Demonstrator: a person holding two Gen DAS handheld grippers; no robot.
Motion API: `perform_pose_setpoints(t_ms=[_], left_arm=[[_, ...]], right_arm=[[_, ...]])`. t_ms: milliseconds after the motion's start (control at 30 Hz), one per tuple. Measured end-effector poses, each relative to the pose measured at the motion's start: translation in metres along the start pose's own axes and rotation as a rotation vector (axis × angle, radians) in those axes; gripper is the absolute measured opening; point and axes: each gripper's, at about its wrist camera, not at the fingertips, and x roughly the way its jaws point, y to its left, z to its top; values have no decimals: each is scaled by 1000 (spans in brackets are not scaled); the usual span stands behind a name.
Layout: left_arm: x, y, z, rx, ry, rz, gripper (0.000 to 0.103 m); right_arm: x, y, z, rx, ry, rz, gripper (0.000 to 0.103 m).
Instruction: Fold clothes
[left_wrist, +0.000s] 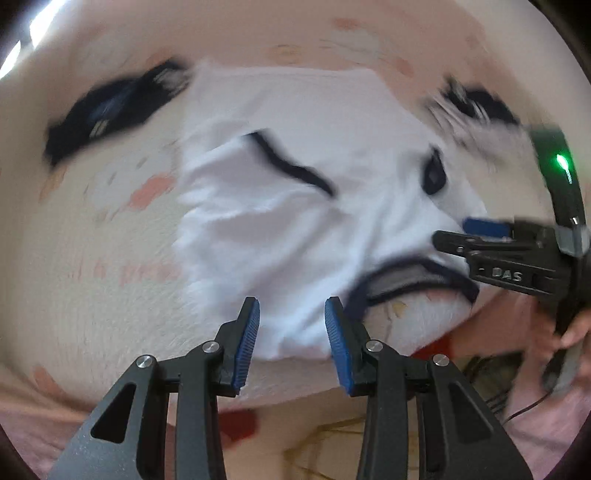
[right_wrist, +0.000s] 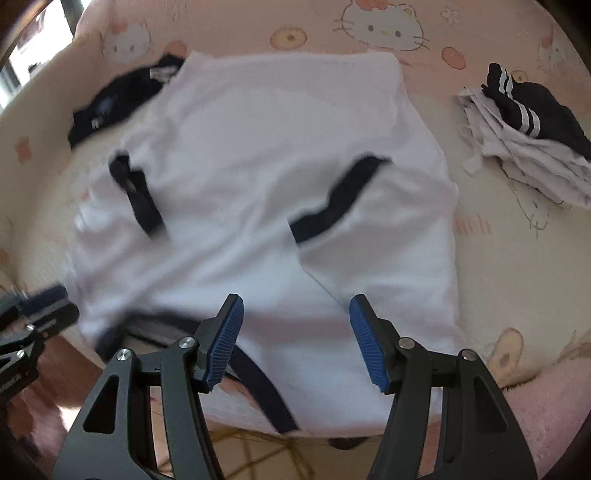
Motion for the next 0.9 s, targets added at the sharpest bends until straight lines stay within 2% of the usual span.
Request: perform_pose_setpoints(t_ms=[100,167,300,367,467,667,833,900], left_arm=[[15,-21,10,56,44,31,39],[27,-27,7,88,113,62,41],[32,-36,-3,169,172,127,42],[32,-36,-10,173,185,142,42],[24,-31,-17,115,185,120,42],[16,16,-19,-303,140,-118,42],[5,55,-24,-563,63,-121,42],[-4,77,-29,-711,35,-135,49]], right_arm=[[2,-4,-19,-23,27,-8,65],[-4,-10,-28,-13,30,-3,69],[-13,-26,-39,39,52,7,70],[-18,-31,-41,58,69,2,70],[-27,-34,-44,87,80,0,69],[-59,-47,-54,189,46,32,67],[-98,-79,-50,308,-112,-6,67],[-107,-96,-50,373,-164,-35,69]])
